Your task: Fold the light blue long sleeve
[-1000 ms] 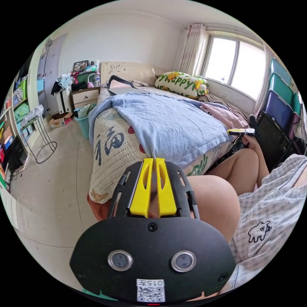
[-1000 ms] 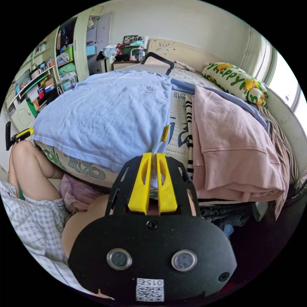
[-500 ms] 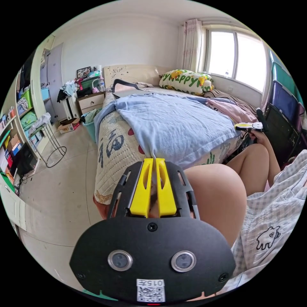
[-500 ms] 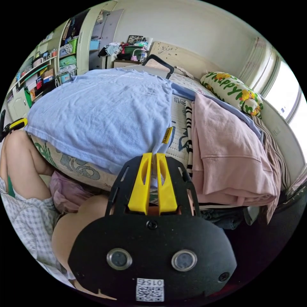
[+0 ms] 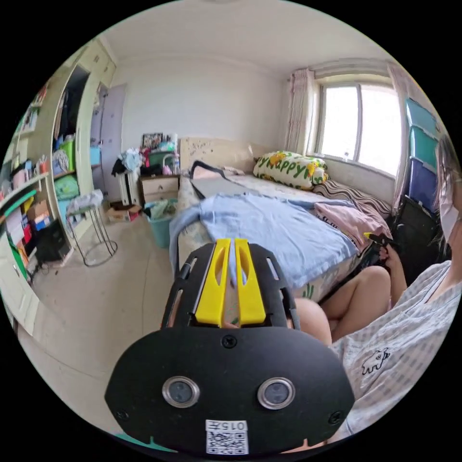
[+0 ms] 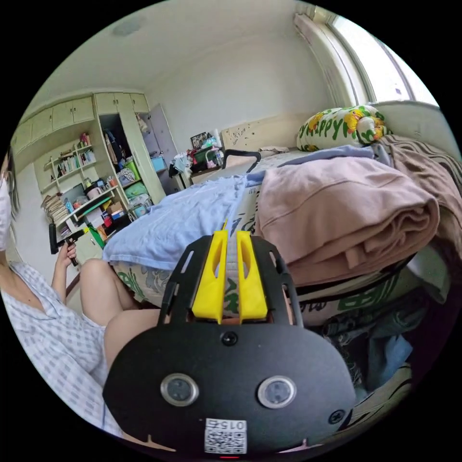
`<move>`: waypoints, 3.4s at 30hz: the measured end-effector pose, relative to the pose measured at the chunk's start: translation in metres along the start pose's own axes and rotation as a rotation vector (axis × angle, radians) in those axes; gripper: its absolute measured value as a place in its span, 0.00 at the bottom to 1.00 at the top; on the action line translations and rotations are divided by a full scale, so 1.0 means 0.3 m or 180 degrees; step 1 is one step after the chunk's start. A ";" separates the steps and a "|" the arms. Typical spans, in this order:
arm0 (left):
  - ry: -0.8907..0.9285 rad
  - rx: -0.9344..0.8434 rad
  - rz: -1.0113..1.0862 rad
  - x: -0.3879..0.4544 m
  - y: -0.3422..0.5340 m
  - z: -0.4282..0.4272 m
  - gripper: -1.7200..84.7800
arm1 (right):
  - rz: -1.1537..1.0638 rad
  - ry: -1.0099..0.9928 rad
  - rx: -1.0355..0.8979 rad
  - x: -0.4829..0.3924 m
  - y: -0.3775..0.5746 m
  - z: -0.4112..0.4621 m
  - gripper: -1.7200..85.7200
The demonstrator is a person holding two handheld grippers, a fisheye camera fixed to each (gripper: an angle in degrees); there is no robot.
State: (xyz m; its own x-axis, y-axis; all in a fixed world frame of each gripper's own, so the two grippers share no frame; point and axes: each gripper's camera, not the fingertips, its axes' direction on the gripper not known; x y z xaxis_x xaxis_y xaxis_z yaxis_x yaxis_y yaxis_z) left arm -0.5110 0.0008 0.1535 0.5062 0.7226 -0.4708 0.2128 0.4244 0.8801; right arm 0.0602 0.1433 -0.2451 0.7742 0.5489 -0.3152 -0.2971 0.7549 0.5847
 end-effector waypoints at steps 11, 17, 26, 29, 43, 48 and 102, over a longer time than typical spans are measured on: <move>0.1402 -0.0295 0.1586 0.786 -0.845 0.963 0.09 | -0.0236 0.0963 0.0148 0.343 -0.513 -0.051 0.09; 0.1838 -0.0424 0.1759 1.512 -1.133 1.488 0.09 | 0.0458 0.1153 0.0278 0.605 -0.786 0.128 0.11; 0.1475 -0.0526 0.2200 2.161 -1.198 1.833 0.11 | 0.1772 0.1012 0.0233 1.073 -0.702 0.300 0.12; 0.1437 -0.0749 0.2272 2.202 -1.162 1.938 0.11 | 0.1899 0.0709 0.0312 1.126 -0.680 0.293 0.10; 0.1558 -0.0194 0.1482 1.787 -1.091 1.782 0.03 | 0.1023 0.0440 0.0590 0.802 -0.827 0.276 0.02; 0.1466 0.0265 0.1193 1.251 -0.972 1.472 0.03 | -0.0004 -0.0071 0.0681 0.272 -0.963 0.336 0.02; 0.0833 -0.0642 -0.1167 -0.508 0.250 1.242 0.11 | -0.1295 -0.0052 -0.1145 -0.203 -0.335 1.672 0.10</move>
State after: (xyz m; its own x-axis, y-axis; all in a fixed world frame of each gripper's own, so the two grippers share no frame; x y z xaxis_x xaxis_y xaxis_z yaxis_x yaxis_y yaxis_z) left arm -0.2607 -0.2807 0.3139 0.1959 0.6078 -0.7695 0.1585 0.7548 0.6365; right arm 0.3233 -0.1460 0.0905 0.8744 0.1832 -0.4494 -0.1419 0.9820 0.1243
